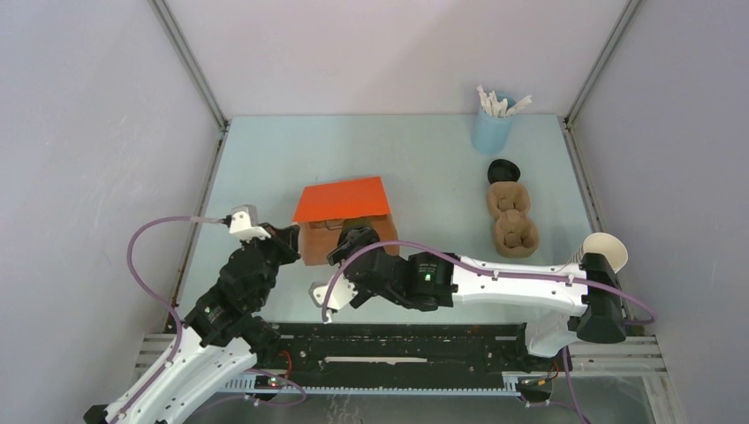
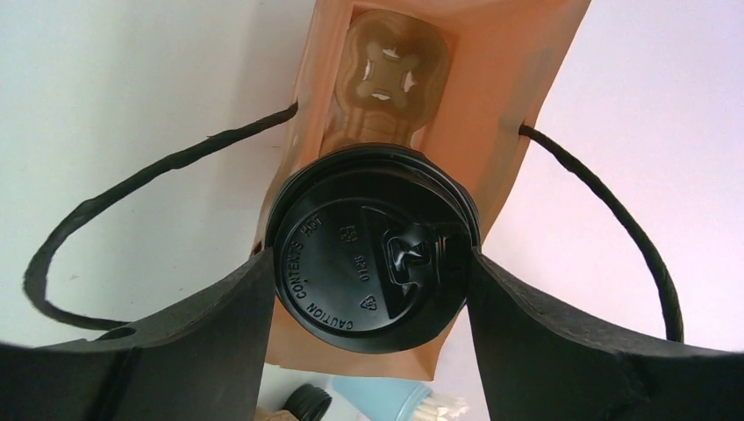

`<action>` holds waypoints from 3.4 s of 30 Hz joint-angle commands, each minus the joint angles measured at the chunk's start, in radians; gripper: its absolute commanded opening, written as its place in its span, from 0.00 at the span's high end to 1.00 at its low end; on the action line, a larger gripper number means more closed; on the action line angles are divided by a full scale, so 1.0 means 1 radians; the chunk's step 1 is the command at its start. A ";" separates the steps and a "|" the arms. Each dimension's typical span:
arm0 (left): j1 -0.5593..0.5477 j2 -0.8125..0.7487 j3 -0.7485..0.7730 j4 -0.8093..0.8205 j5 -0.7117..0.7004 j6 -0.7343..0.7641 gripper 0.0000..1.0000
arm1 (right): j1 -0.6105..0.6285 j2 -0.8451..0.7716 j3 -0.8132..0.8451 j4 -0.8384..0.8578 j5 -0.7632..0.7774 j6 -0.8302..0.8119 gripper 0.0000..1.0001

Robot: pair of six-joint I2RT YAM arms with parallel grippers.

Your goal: Pack the takeout coffee

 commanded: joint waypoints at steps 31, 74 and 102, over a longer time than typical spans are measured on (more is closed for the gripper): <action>-0.003 -0.074 -0.063 -0.004 0.064 0.000 1.00 | -0.120 0.105 0.068 0.123 -0.033 -0.107 0.50; -0.028 0.024 0.092 -0.185 0.121 -0.051 1.00 | -0.161 0.025 -0.079 0.153 -0.174 -0.119 0.51; -0.029 0.006 0.078 -0.166 0.142 -0.045 1.00 | -0.265 0.109 -0.095 0.261 -0.235 -0.113 0.52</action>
